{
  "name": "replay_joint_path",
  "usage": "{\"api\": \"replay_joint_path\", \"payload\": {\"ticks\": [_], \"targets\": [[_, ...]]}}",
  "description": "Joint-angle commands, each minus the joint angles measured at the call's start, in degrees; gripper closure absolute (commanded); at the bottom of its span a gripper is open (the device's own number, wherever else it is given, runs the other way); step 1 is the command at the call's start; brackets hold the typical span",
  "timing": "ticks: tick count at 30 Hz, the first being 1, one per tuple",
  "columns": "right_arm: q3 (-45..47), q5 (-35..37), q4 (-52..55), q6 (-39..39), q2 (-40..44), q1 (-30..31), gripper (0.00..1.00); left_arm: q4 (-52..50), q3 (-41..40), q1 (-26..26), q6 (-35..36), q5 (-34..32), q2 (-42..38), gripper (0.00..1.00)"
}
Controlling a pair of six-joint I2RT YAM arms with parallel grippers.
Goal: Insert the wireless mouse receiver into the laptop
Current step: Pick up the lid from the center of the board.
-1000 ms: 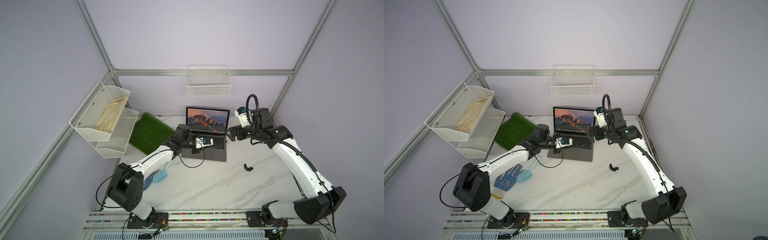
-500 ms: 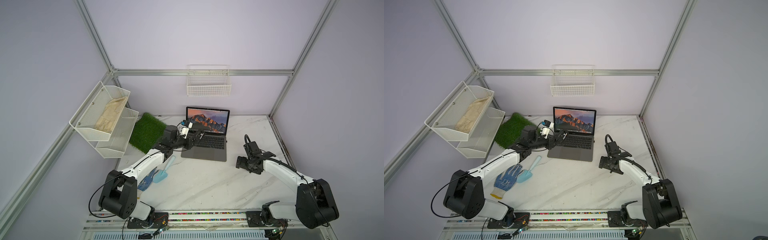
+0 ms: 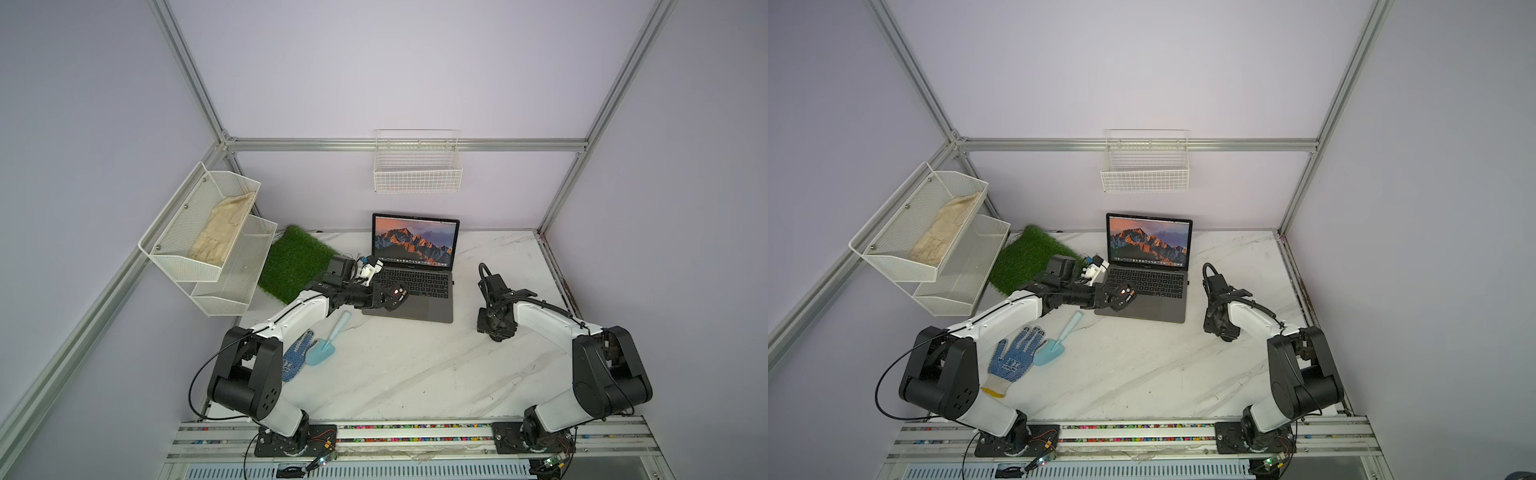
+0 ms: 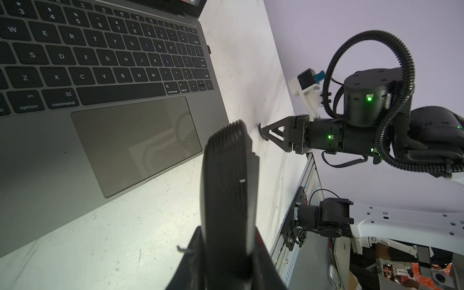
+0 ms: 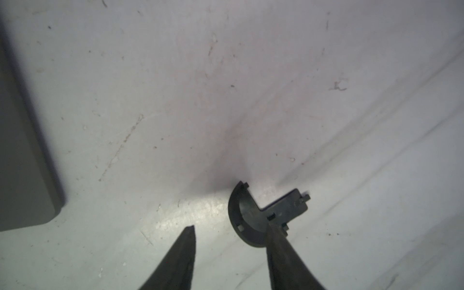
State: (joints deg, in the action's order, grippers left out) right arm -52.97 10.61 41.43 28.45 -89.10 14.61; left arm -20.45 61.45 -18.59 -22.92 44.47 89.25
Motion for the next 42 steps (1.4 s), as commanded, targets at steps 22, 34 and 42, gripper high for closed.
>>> {"api": "replay_joint_path", "payload": {"ticks": [22,34,42], "targets": [[4.77,-8.76,-9.06,9.42,0.82,5.96,0.91,-4.11,4.74,0.75,7.43,1.73,-1.67,1.00],[2.48,-9.94,-12.24,13.66,0.18,15.36,0.93,-2.93,5.41,0.42,7.41,5.62,-0.53,1.00],[-0.21,-15.08,-13.97,4.11,10.23,14.28,1.00,-2.07,6.09,0.24,6.13,5.41,0.62,1.00]]}}
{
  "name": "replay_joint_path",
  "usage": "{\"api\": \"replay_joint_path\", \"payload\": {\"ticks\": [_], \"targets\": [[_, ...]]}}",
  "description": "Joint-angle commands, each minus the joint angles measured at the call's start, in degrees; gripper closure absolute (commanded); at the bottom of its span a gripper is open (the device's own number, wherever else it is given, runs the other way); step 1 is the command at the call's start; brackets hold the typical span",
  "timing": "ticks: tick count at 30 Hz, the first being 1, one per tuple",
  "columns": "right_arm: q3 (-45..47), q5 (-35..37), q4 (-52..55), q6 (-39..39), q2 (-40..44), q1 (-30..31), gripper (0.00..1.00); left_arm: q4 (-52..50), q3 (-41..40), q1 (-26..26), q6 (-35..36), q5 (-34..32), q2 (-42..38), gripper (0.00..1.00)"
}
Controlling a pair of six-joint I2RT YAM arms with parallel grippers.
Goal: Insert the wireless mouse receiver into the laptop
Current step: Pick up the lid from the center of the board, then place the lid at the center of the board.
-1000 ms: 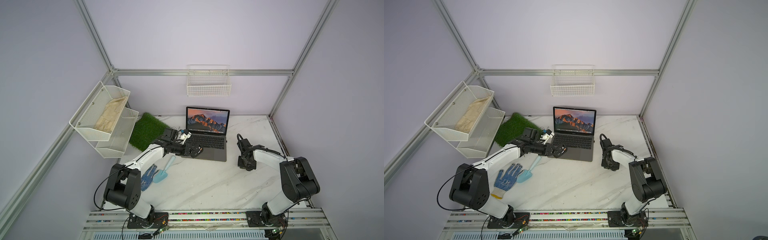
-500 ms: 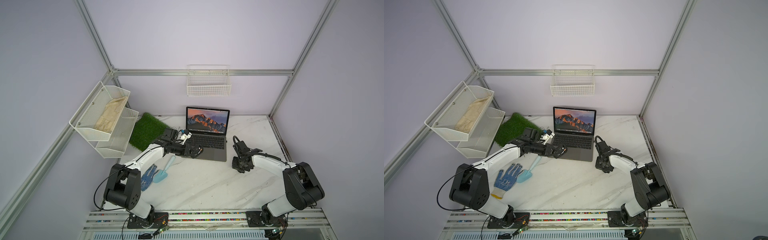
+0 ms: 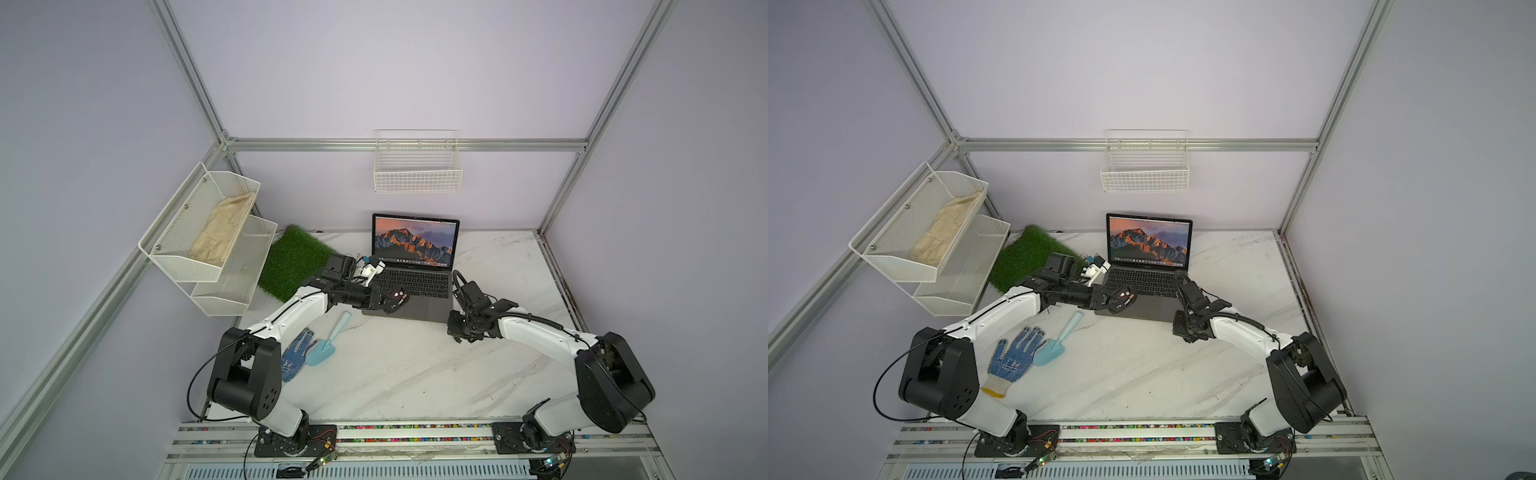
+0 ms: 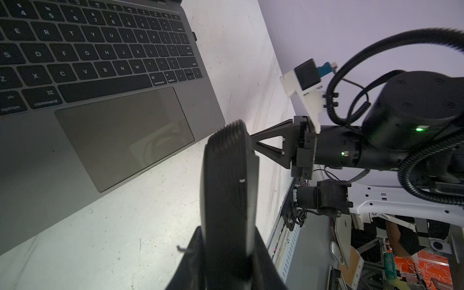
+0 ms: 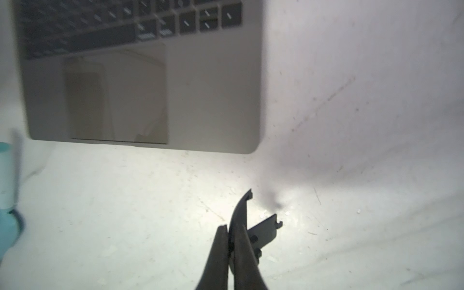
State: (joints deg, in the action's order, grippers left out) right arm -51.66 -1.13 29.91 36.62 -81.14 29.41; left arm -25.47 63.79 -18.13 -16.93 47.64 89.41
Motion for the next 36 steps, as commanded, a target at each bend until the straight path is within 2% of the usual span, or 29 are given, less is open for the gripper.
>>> {"api": "replay_joint_path", "payload": {"ticks": [1,4,7,12,16,20,23,31,33,36], "targets": [[-1.35,-4.86,-2.90,-4.72,2.33,-0.98,1.00,3.11,3.88,-0.33,0.06,2.59,0.73,1.00],[-0.40,-4.91,-3.00,-4.65,3.75,-1.46,1.00,3.15,4.06,-0.33,0.03,3.43,1.19,1.00],[-0.88,3.73,2.63,-3.82,0.30,-1.37,1.00,3.13,4.24,-0.35,0.47,6.39,1.99,1.00],[-1.59,9.02,6.44,-2.66,-6.42,1.81,1.00,3.15,4.51,-1.23,1.74,8.38,3.10,1.00],[-1.10,6.15,4.00,-1.68,-10.02,2.92,1.00,3.15,5.19,-1.81,2.49,8.74,3.69,1.00],[0.47,0.47,-1.78,-1.38,-9.60,2.94,0.98,3.05,6.38,-2.22,3.79,9.73,4.45,1.00],[0.55,-4.01,-2.93,-0.72,-9.21,2.99,0.78,2.54,7.61,-2.37,4.45,9.61,4.94,1.00],[-2.45,-6.23,-5.19,-1.43,-1.49,2.32,0.34,0.91,9.30,-2.46,7.20,10.09,5.34,1.00],[-3.20,-9.88,-8.60,-2.50,1.84,2.23,0.23,0.61,9.42,-2.43,7.72,10.94,5.09,1.00],[-1.92,-18.89,-19.65,-3.22,7.78,2.19,0.14,-0.14,9.84,-2.39,8.84,13.12,4.99,1.00]]}}
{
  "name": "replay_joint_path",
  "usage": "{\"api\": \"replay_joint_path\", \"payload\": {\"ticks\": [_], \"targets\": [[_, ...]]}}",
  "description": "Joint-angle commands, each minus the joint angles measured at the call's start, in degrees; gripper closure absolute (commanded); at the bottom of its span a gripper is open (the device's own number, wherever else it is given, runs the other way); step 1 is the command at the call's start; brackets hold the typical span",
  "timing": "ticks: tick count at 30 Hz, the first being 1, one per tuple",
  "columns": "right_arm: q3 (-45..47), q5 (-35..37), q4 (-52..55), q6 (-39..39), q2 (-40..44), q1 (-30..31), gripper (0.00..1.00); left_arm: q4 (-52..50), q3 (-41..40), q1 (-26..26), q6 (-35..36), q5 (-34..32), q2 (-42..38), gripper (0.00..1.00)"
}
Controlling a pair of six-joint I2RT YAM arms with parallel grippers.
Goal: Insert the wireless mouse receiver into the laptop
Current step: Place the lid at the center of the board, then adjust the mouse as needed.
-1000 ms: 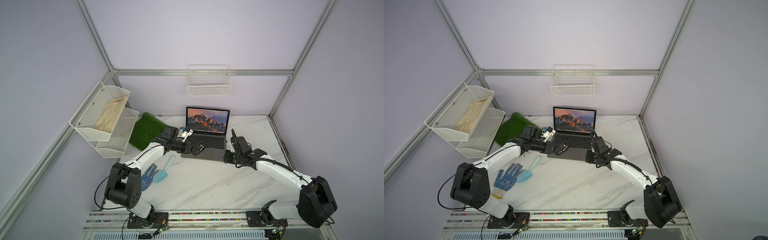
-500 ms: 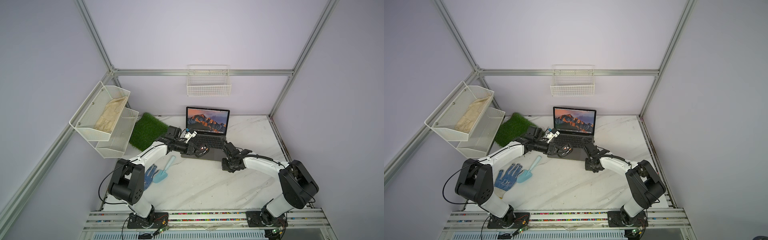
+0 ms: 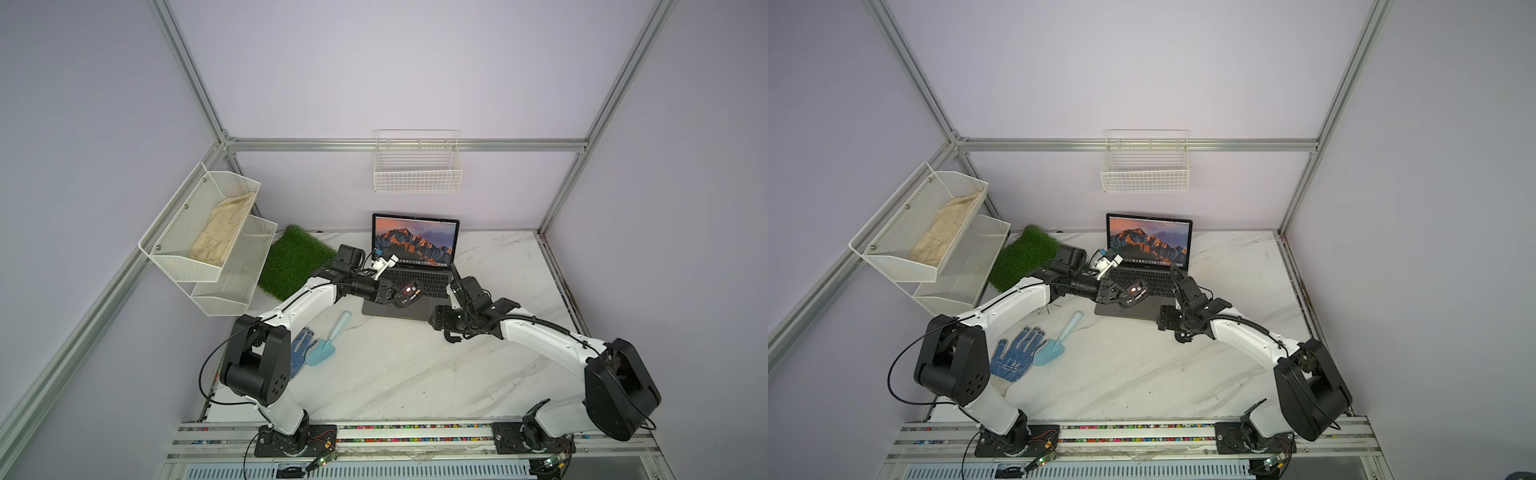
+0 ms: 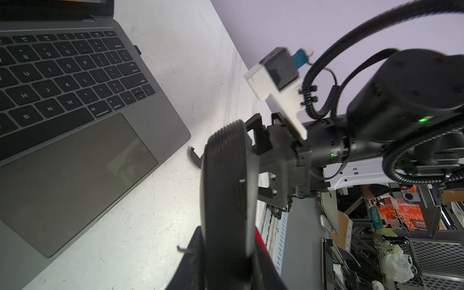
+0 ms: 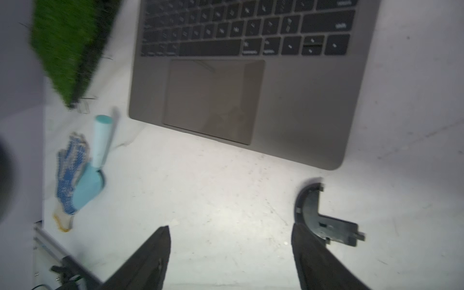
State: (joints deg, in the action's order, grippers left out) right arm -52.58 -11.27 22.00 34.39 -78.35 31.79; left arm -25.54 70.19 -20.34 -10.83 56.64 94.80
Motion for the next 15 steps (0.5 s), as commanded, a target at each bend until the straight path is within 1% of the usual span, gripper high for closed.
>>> {"api": "replay_joint_path", "payload": {"ticks": [1,3,4,8,11,13,15], "targets": [[-0.08,-11.90,-16.38,-1.15,6.42,-0.31,0.04,-0.31,3.57,-0.21,2.87,4.46,-0.51,0.99],[1.77,-17.62,-24.51,-1.17,8.55,-0.33,0.03,-0.63,3.97,-0.21,3.24,6.10,-0.50,0.99],[1.94,-18.33,-25.97,-1.36,8.67,-0.33,0.03,-0.70,4.15,-0.27,3.40,6.78,-0.51,0.99],[-1.88,-17.85,-22.36,-4.38,4.26,-0.33,0.03,-0.82,4.60,-0.32,3.75,8.96,-0.28,0.99],[-3.78,-18.41,-22.68,-5.35,1.28,-0.33,0.03,-0.85,4.85,-0.39,3.74,10.02,-0.04,0.99],[-4.95,-18.48,-22.84,-5.73,0.13,-0.33,0.05,-0.90,4.79,-0.41,3.71,11.17,0.12,0.98],[-5.00,-17.09,-22.31,-5.45,0.12,-0.48,0.08,-0.84,4.61,-0.67,3.91,11.61,0.04,0.98]]}}
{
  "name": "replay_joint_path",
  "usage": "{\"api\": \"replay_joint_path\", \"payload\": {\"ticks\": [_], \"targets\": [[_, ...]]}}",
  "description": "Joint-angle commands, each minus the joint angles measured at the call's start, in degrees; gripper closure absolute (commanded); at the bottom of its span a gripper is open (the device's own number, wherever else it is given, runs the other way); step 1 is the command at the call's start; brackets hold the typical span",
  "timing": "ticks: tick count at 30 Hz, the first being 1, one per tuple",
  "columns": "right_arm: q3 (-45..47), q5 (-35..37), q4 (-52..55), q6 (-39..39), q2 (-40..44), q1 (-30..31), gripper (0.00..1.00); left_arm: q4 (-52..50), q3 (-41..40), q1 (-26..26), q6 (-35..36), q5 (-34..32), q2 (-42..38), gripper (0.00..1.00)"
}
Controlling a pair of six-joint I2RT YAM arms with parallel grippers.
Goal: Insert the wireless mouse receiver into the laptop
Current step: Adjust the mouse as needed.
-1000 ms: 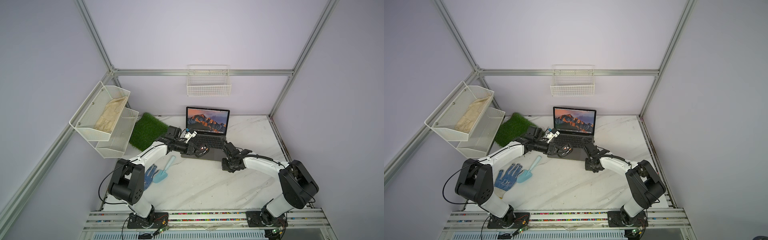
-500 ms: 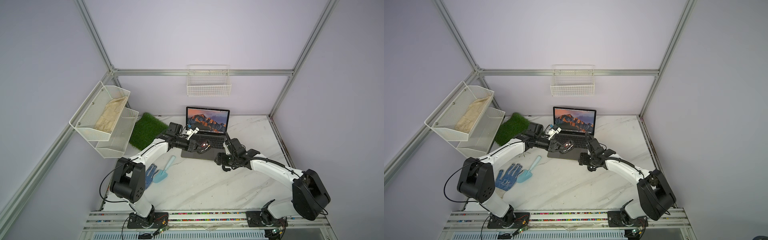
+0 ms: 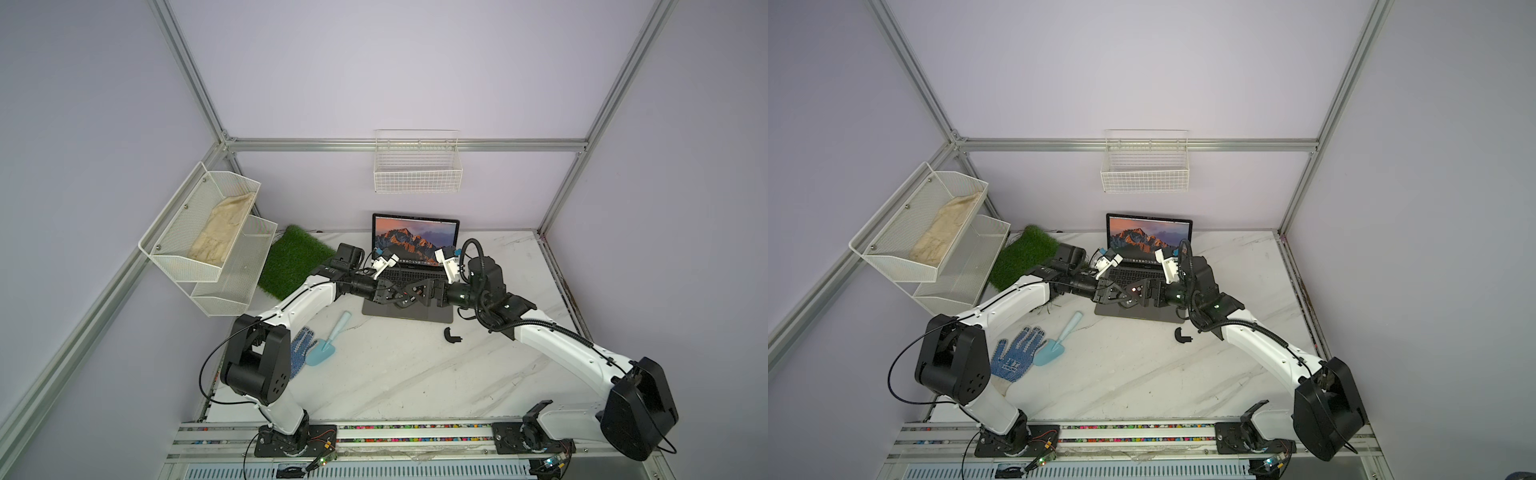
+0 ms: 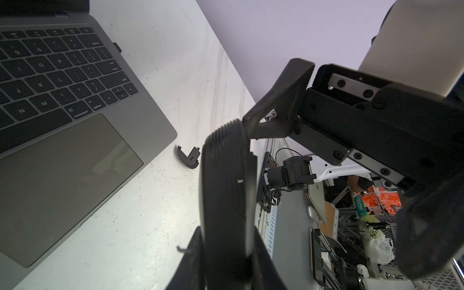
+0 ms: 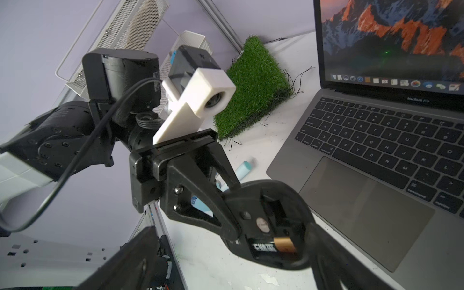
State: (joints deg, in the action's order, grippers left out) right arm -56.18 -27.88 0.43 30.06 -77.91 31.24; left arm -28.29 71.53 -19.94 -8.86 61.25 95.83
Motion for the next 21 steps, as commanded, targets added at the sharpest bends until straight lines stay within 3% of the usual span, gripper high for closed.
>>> {"api": "replay_joint_path", "payload": {"ticks": [1,6,8,12,15,21], "targets": [[-1.17,-0.21,-0.69,-0.87,-0.27,-0.16,0.09,1.89,3.18,-1.15,2.13,7.21,-1.00,0.98],[1.00,4.22,1.01,2.65,2.00,-4.24,0.09,1.93,2.83,-1.10,2.39,6.68,-1.17,0.99],[2.25,2.86,1.17,3.07,3.30,-6.78,0.07,1.78,2.96,-1.15,2.27,6.52,-0.85,0.99],[1.49,-8.53,2.37,-2.13,1.59,-8.09,0.07,1.75,3.73,-1.14,2.01,6.88,-0.17,0.99],[1.76,-16.83,-1.68,-1.93,-0.05,-8.09,0.11,1.79,4.30,-1.41,1.91,7.14,0.32,0.98],[1.90,-20.58,-2.83,-1.80,-3.49,-8.01,0.20,1.75,4.70,-2.07,1.82,7.76,0.71,0.99]]}}
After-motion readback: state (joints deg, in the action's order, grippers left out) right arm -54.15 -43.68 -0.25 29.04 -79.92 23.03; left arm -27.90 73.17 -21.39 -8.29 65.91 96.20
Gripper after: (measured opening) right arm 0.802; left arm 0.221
